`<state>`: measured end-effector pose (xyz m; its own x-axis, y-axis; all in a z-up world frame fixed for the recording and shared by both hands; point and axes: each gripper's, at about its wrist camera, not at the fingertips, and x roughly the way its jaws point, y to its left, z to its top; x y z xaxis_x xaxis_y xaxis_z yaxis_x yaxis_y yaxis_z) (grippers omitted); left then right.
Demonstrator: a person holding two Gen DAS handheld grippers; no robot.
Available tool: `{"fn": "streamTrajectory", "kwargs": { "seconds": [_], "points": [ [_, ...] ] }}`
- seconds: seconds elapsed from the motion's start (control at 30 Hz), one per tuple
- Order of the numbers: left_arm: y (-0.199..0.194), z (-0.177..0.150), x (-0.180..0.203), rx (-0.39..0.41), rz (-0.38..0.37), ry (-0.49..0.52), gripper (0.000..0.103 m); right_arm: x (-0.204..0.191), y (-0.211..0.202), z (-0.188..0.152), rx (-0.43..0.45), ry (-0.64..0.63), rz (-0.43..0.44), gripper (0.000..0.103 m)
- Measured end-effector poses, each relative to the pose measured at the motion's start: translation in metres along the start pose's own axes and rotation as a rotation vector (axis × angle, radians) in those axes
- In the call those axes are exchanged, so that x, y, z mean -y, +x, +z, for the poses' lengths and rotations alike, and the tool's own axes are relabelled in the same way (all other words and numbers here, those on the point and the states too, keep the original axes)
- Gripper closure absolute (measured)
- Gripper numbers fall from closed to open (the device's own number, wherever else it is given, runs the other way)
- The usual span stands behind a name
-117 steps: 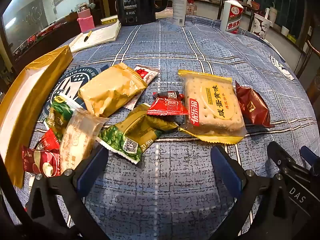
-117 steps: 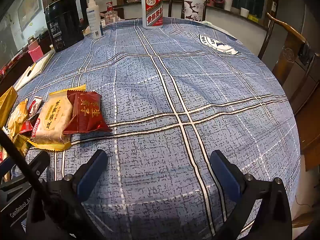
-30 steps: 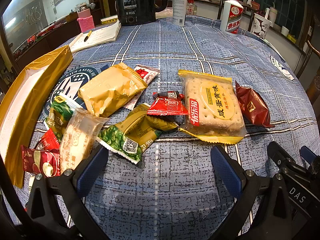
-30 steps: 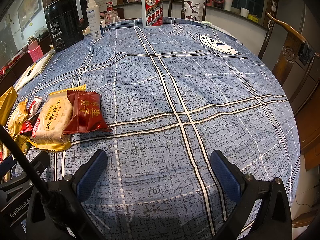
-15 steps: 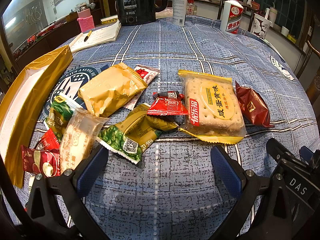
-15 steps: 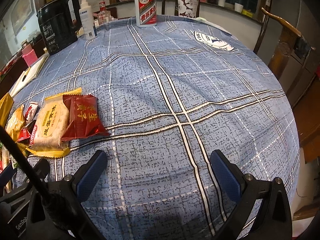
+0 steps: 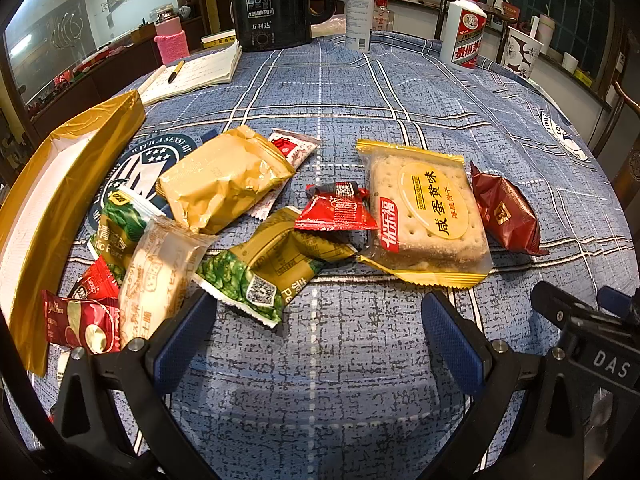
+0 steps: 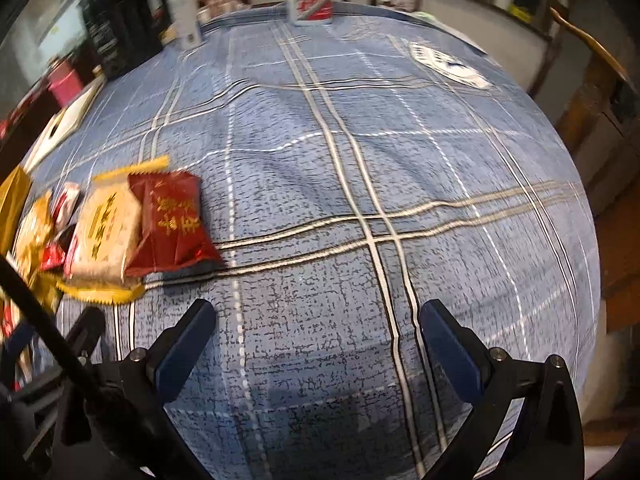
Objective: Organize snacks
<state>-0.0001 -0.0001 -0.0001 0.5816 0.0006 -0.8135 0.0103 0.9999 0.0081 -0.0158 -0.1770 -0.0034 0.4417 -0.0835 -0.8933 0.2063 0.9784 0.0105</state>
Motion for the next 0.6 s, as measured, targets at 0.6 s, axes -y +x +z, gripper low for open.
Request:
{"fn": "streamTrajectory", "kwargs": {
  "seconds": [0.6],
  "points": [
    [0.0, 0.0, 0.0, -0.001, 0.001, -0.002, 0.0, 0.002, -0.008, -0.016, 0.059, 0.026, -0.02, 0.0]
  ]
}}
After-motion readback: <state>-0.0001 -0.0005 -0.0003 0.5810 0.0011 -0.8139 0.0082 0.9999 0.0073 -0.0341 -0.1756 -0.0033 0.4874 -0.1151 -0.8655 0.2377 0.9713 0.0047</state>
